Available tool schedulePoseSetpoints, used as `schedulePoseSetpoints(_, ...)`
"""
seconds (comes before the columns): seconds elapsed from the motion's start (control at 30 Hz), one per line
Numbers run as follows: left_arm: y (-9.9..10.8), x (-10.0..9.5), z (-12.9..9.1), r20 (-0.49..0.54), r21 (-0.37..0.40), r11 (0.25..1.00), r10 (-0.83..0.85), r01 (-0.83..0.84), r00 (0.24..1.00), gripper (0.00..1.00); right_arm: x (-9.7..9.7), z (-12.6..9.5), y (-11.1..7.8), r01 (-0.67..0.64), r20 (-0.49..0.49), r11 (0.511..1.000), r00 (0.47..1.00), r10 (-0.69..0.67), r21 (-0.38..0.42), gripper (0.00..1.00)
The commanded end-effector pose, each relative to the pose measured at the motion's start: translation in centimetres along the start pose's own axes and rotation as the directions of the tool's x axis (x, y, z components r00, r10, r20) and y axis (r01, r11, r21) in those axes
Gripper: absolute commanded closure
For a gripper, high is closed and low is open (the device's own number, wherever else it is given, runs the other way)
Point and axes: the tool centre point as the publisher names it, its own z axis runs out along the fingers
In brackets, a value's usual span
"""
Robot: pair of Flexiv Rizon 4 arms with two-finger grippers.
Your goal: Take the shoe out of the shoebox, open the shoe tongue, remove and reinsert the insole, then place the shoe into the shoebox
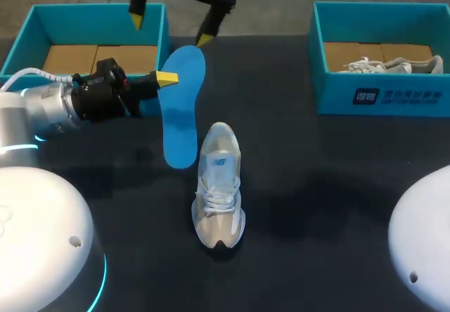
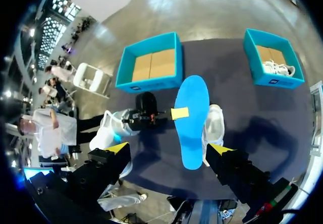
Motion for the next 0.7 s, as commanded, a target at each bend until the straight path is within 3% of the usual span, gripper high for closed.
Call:
schedulePoseSetpoints(0.03,0.2,0.0,0.0,0.002,0.003,1.0,0.001,-0.001,1.0,1.0,1.3,0.5,-0.8,-0.012,0.266,0.999,0.964,0.024,-0.048,0.0)
schedulePoseSetpoints(0.27,0.2,0.0,0.0,0.002,0.003,1.0,0.001,-0.001,1.0,1.0,2.6,1.4,-1.7,-0.001,0.339,0.992,0.94,0.044,-0.128,0.0)
schedulePoseSetpoints(0.7,0.2,0.0,0.0,0.002,0.003,1.0,0.001,-0.001,1.0,1.0,2.4,4.1,-2.6,0.01,0.38,0.993,0.924,0.037,-0.12,0.0)
